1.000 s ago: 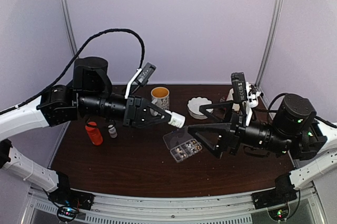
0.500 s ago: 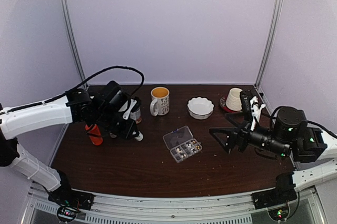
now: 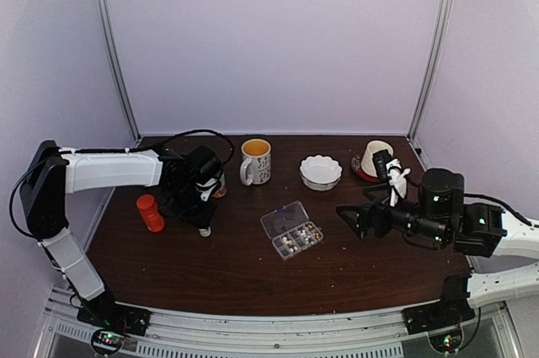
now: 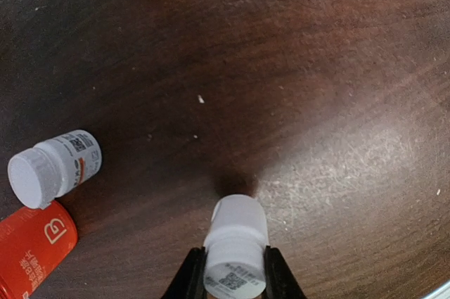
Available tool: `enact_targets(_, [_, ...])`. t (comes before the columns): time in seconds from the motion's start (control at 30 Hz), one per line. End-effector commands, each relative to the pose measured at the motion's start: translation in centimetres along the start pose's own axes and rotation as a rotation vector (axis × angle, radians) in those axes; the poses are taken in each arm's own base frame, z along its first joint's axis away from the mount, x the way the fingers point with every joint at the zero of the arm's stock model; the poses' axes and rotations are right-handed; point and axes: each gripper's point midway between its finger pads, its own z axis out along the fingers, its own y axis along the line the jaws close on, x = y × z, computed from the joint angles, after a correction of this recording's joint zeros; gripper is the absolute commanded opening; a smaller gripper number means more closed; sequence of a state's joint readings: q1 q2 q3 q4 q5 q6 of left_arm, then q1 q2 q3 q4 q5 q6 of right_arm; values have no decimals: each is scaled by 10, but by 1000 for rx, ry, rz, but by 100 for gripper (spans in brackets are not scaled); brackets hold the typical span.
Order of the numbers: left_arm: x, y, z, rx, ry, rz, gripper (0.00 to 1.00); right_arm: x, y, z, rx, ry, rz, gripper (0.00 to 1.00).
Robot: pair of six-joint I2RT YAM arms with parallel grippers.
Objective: Sort the pills into containers
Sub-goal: Place the pill bottle at the center of the board, then close the lid of the pill container.
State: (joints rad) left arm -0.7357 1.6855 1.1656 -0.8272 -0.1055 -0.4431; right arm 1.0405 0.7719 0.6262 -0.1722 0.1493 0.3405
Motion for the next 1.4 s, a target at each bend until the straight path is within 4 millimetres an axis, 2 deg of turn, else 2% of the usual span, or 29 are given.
enact_targets(0.0, [-25,12,-4,-20,-66,-8,9,2,5,3,-36,-5,7,97])
enact_targets(0.1, [-26,20,3,-30,-52,-15,16,7,5,5,-43,1,14,97])
enact_targets(0.2, [-26,23,6,-41,-47,-19,33,13,5,9,-47,12,24,97])
enact_targets(0.4, [-27,25,0,-44,-60,-33,53,20,6,14,-52,33,39,97])
enact_targets(0.43, [-28,25,-4,-42,-67,-36,56,21,7,14,-55,37,42,96])
enact_targets(0.53, [-33,19,-25,-4,-120,-24,76,28,7,17,-59,55,57,95])
enact_targets(0.63, [-48,6,-61,42,-250,11,94,40,5,22,-57,75,97,93])
enact_targets(0.67, [-55,3,-73,52,-304,11,97,46,4,24,-54,88,112,93])
enact_targets(0.77, [-70,0,-93,88,-421,-10,98,65,1,31,-41,123,157,90])
enact_targets(0.87, [-83,-9,-97,138,-483,-21,98,76,6,39,-75,134,219,78])
enact_targets(0.93, [-94,-16,-90,156,-481,-11,96,87,10,46,-93,164,257,66])
enact_targets(1.03, [-108,-28,-78,179,-448,16,88,104,17,55,-124,223,290,52])
enact_targets(1.2, [-127,-48,-63,248,-436,43,77,129,12,68,-85,289,308,36])
enact_targets(1.37, [-134,-59,-46,275,-413,62,73,147,8,80,-52,327,321,5])
